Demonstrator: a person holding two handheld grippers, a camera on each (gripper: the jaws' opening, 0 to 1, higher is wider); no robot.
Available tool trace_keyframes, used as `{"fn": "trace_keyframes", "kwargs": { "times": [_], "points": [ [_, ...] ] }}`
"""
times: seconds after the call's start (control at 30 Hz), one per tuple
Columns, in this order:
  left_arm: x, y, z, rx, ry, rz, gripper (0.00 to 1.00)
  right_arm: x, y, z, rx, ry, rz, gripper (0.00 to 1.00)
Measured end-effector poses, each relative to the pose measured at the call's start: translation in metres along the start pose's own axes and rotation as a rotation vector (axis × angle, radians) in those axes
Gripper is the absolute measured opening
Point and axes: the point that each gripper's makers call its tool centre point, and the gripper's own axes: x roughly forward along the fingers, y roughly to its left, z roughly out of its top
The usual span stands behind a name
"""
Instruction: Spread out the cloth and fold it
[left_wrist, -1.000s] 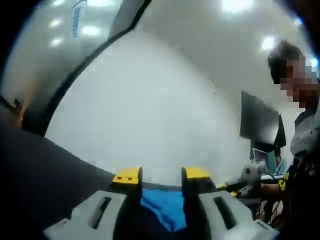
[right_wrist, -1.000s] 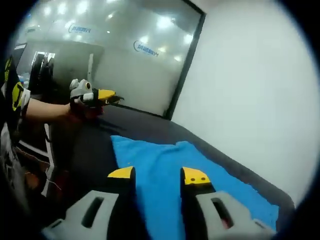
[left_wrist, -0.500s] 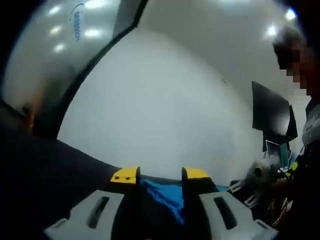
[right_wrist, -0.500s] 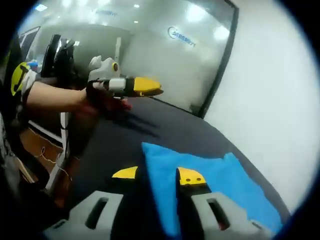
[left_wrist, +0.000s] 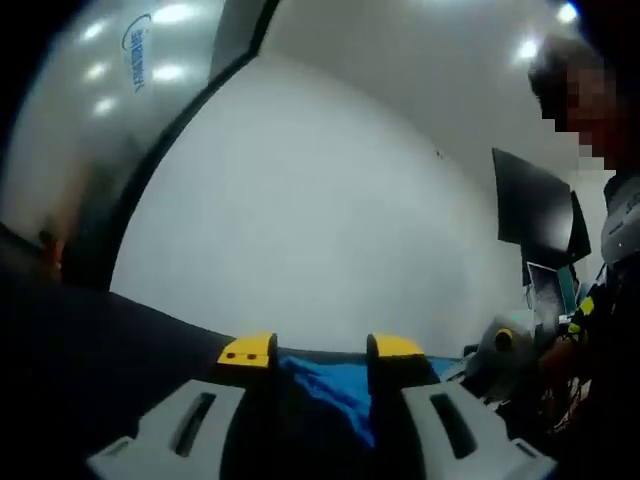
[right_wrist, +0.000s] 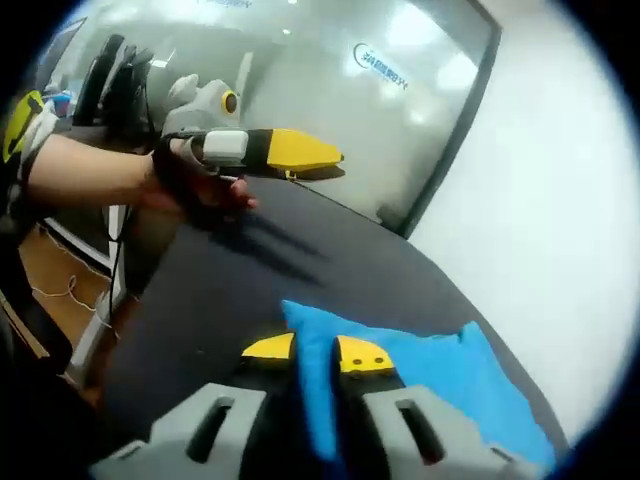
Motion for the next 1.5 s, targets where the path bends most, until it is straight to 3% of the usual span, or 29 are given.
{"fn": "trace_keyframes", "kwargs": {
  "times": [0.17,0.23,0.37,0.53,0.6,0.67,0.7,0.73,0.8,0.87,0.93,1.0,1.1,1.17,1.3,1.4,1.47,1.5],
  "points": [
    [-0.001,0.001,0.004,-0.033,-0.016,-0.012,0.35,0.003,-0.001,-0.001,0.003,0.008,0.009,0.00],
    [-0.001,0.001,0.004,-0.034,-0.014,-0.014,0.35,0.000,-0.002,0.006,0.086,-0.030,0.024,0.00],
    [0.000,-0.003,0.000,-0.022,0.007,-0.038,0.35,-0.020,-0.012,0.026,0.189,-0.118,0.029,0.00],
    [0.000,-0.013,-0.007,-0.015,0.051,-0.107,0.36,-0.051,-0.032,0.051,0.226,-0.185,0.011,0.00],
    [0.002,-0.022,-0.016,0.015,0.116,-0.157,0.37,-0.061,-0.034,0.061,0.234,-0.206,0.011,0.00],
    [0.004,-0.040,-0.037,0.154,0.212,-0.243,0.38,-0.066,-0.029,0.068,0.221,-0.215,0.022,0.00],
    [0.004,-0.048,-0.052,0.265,0.278,-0.284,0.40,-0.070,-0.026,0.072,0.210,-0.216,0.030,0.00],
    [0.005,-0.053,-0.077,0.403,0.372,-0.321,0.46,-0.074,-0.023,0.076,0.202,-0.224,0.038,0.00],
    [0.009,-0.055,-0.110,0.495,0.514,-0.350,0.68,-0.083,-0.019,0.084,0.190,-0.243,0.054,0.00],
    [0.031,-0.066,-0.096,0.465,0.411,-0.382,0.68,-0.094,-0.021,0.090,0.199,-0.265,0.062,0.00],
    [0.053,-0.065,-0.087,0.521,0.353,-0.377,0.73,-0.105,-0.024,0.095,0.225,-0.286,0.074,0.00],
    [0.071,-0.070,-0.091,0.583,0.355,-0.418,0.78,-0.116,-0.028,0.098,0.263,-0.310,0.080,0.00],
    [0.090,-0.075,-0.122,0.723,0.423,-0.537,0.82,-0.130,-0.033,0.101,0.322,-0.340,0.085,0.00],
    [0.101,-0.087,-0.123,0.654,0.371,-0.573,0.79,-0.137,-0.037,0.103,0.331,-0.348,0.086,0.00],
    [0.128,-0.059,-0.134,0.778,0.397,-0.493,0.69,-0.149,-0.040,0.108,0.327,-0.360,0.082,0.00],
    [0.136,-0.066,-0.136,0.757,0.369,-0.533,0.65,-0.157,-0.045,0.113,0.297,-0.370,0.070,0.00],
    [0.139,-0.076,-0.137,0.817,0.352,-0.567,0.62,-0.162,-0.050,0.116,0.290,-0.377,0.061,0.00],
    [0.144,-0.070,-0.141,0.832,0.356,-0.584,0.58,-0.164,-0.053,0.118,0.290,-0.383,0.058,0.00]
  ]
}}
